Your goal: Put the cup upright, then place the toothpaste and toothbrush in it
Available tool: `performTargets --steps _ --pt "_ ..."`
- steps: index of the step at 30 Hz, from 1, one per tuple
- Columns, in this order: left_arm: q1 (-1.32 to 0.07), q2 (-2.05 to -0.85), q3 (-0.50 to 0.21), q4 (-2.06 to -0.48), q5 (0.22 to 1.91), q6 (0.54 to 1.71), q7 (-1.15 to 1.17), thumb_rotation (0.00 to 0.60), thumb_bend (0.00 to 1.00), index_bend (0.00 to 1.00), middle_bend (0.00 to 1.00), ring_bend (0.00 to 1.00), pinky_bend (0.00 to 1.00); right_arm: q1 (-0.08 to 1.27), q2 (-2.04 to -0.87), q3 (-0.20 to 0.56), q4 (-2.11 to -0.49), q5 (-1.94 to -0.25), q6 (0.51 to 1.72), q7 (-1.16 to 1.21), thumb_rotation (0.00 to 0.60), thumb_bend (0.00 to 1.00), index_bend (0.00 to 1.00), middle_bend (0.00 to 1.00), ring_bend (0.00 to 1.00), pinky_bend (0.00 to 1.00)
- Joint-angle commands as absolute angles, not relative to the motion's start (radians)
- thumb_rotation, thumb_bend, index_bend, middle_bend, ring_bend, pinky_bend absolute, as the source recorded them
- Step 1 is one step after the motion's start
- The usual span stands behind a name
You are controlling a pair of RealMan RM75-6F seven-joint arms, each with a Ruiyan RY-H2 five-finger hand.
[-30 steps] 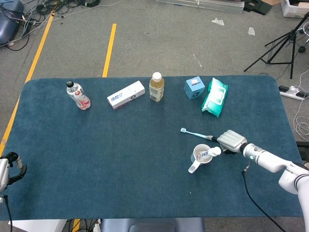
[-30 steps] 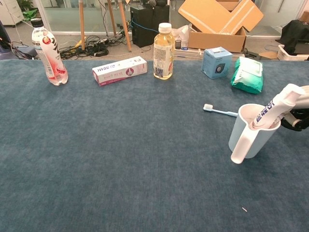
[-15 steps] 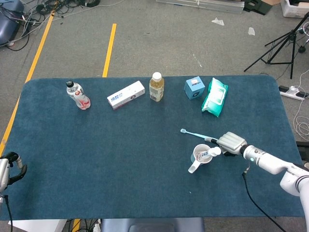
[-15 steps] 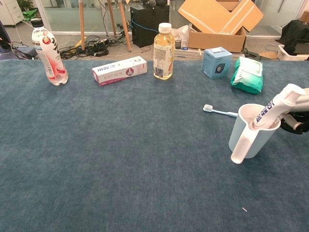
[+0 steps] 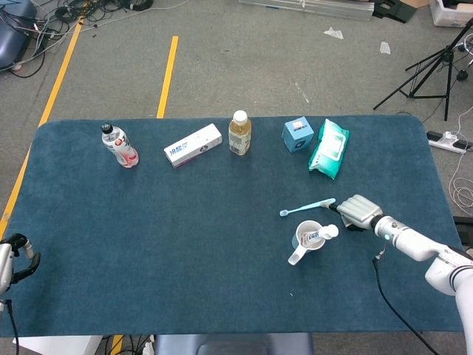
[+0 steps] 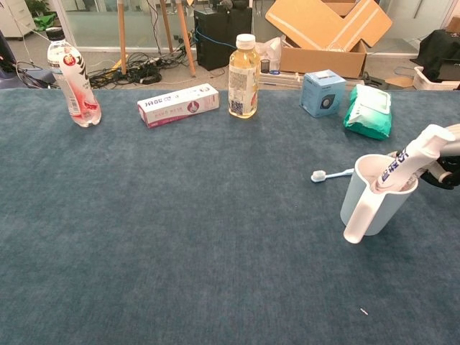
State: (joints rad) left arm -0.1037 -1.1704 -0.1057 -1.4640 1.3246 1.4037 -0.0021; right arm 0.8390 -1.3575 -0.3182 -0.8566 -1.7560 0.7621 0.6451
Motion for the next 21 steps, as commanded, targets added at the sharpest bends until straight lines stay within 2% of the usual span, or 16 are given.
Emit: performTargets --steps 1,7,13,21 --pt "-0.105 -1.171 -0.107 -1.463 1.325 1.403 -0.004 0.600 0.36 0.57 0.46 0.54 0.52 0.830 -1.350 -0.309 -0.859 -1.750 0.785 0.650 0.600 0.94 0.00 0.75 0.86 0.97" --pt "-0.111 -1.172 -0.108 -1.462 1.340 1.406 -0.013 0.600 0.36 0.57 0.46 0.54 0.52 0.808 -1.271 -0.282 -0.963 -1.749 0.893 0.610 0.600 0.92 0.01 0.74 0.86 0.97" --pt "-0.113 -1.168 -0.104 -1.474 1.371 1.422 -0.025 0.600 0.36 0.57 0.46 0.54 0.52 0.769 -1.169 -0.218 -1.130 -1.695 0.980 0.470 0.600 0.80 0.22 0.65 0.77 0.93" --pt "-0.104 -1.167 -0.090 -1.478 1.412 1.452 -0.054 0.600 0.36 0.57 0.46 0.54 0.52 0.724 -1.077 -0.149 -1.291 -1.607 1.006 0.303 0.600 0.66 0.29 0.57 0.68 0.87"
